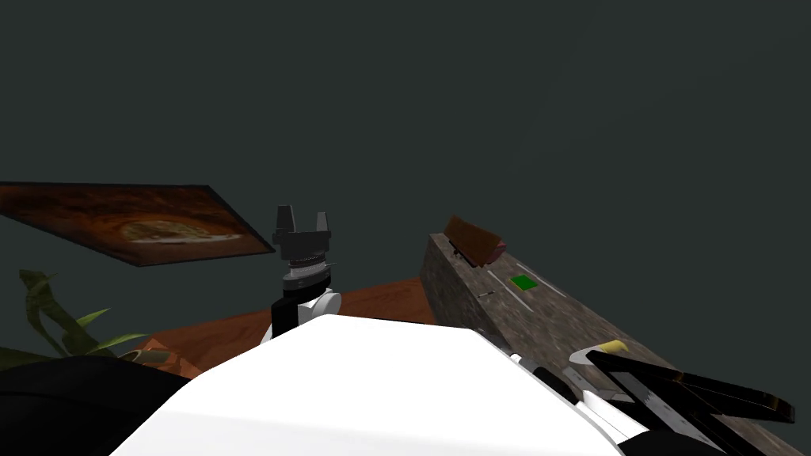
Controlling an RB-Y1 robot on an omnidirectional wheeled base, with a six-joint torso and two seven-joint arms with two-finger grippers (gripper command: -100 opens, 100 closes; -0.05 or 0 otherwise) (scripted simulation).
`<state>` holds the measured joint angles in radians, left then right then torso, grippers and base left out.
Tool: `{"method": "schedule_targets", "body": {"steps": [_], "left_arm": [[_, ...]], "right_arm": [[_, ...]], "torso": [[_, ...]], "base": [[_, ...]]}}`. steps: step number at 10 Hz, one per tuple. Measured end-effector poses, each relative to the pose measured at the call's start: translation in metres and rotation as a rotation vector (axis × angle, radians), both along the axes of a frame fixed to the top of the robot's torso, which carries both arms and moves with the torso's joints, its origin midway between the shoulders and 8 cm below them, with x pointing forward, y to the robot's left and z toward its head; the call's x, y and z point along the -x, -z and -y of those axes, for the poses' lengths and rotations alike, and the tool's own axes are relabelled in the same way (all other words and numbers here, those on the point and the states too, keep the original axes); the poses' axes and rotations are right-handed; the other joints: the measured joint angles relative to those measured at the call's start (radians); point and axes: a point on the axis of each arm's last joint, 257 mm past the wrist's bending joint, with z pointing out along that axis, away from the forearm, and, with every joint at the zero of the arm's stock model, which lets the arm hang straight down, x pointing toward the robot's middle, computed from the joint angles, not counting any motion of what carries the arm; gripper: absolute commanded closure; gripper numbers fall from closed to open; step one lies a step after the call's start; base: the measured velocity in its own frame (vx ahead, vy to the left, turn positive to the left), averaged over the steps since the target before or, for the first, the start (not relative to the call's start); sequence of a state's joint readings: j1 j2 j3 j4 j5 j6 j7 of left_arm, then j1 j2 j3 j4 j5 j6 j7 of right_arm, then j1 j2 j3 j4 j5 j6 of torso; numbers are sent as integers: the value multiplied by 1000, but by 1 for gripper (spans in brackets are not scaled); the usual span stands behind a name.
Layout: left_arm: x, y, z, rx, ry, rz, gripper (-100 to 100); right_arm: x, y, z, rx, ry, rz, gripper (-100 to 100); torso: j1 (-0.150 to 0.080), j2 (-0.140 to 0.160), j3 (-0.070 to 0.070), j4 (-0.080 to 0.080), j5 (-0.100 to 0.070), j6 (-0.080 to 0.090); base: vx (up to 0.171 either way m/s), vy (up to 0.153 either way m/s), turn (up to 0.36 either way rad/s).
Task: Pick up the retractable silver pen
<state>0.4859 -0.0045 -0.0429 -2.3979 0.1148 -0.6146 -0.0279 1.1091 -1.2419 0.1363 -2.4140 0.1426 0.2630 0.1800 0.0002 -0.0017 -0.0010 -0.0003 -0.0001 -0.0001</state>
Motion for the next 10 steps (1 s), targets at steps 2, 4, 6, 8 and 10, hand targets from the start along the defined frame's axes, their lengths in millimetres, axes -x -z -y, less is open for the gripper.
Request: {"method": "schedule_targets", "body": {"steps": [2, 4, 6, 8, 10], "left_arm": [[0, 0, 0, 0, 0, 0, 0], [0, 0, 0, 0, 0, 0, 0], [0, 0, 0, 0, 0, 0, 0], [0, 0, 0, 0, 0, 0, 0], [0, 0, 0, 0, 0, 0, 0]], "right_arm": [[13, 9, 10, 52, -34, -49, -100], [29, 15, 17, 91, -65, -98, -100], [43, 18, 24, 138, -107, -145, -100], [68, 27, 35, 196, -141, -217, -100], [72, 28, 39, 222, -181, -238, -100]], "torso": [[0, 0, 0, 0, 0, 1], [0, 0, 0, 0, 0, 0], [0, 0, 0, 0, 0, 1], [-1, 0, 0, 0, 0, 1], [0, 1, 1, 0, 0, 1]], "base": [[5, -4, -16], [17, -5, 185], [13, -8, 93], [15, -9, 87], [7, -1, 110]]}}
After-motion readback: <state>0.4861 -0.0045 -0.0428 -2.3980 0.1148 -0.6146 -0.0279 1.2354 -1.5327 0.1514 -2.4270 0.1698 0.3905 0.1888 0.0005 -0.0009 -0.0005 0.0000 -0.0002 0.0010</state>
